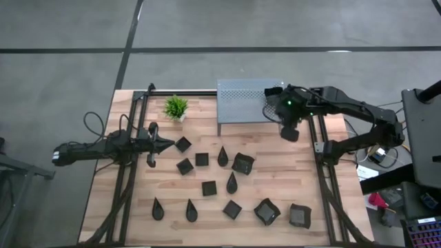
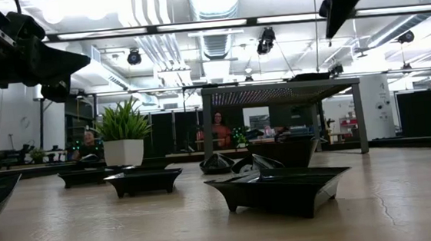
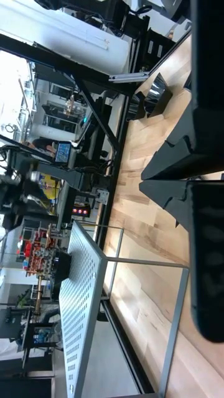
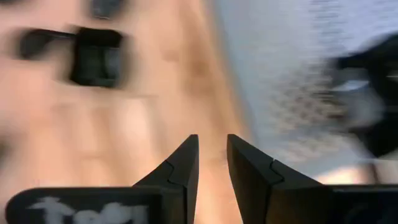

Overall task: Pick & Place Mini shaped plates
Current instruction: Stack the black distorted square plate on top of the black distorted square plate on the shelf

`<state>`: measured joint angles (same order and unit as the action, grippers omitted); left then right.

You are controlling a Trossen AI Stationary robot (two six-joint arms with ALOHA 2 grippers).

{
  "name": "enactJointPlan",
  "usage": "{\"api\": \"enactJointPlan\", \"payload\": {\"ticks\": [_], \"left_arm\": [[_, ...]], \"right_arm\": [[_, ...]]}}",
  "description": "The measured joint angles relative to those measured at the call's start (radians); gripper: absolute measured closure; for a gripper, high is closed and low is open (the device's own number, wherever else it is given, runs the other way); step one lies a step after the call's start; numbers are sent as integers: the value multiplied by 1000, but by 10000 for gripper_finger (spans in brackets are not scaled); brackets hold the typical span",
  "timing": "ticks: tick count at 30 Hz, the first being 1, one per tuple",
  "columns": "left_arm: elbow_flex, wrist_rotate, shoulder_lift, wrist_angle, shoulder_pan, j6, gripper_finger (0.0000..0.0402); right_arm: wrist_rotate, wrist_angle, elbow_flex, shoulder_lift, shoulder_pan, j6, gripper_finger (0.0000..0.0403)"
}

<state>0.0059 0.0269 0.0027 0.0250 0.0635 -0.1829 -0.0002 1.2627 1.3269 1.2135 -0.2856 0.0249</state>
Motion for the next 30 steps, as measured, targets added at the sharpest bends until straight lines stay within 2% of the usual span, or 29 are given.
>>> {"api": "enactJointPlan", "payload": {"ticks": [4,6,16,21,25,30], "left_arm": [[0,0,0,0,0,0,396],[0,0,0,0,0,0,396],[0,0,0,0,0,0,396],[0,0,0,0,0,0,396],[0,0,0,0,-1,0,396],[0,0,0,0,-1,0,396]], "right_arm": [[-169,5,-2,-3,100,-122,333],[-203,6,-6,-3,164,-181,334],[-179,-20,-23,-2,536,-528,282],[-96,-50,-27,16,736,-687,245],[-53,-56,-29,73,878,-828,220],[-52,-125,-29,188,1030,-941,212]]}}
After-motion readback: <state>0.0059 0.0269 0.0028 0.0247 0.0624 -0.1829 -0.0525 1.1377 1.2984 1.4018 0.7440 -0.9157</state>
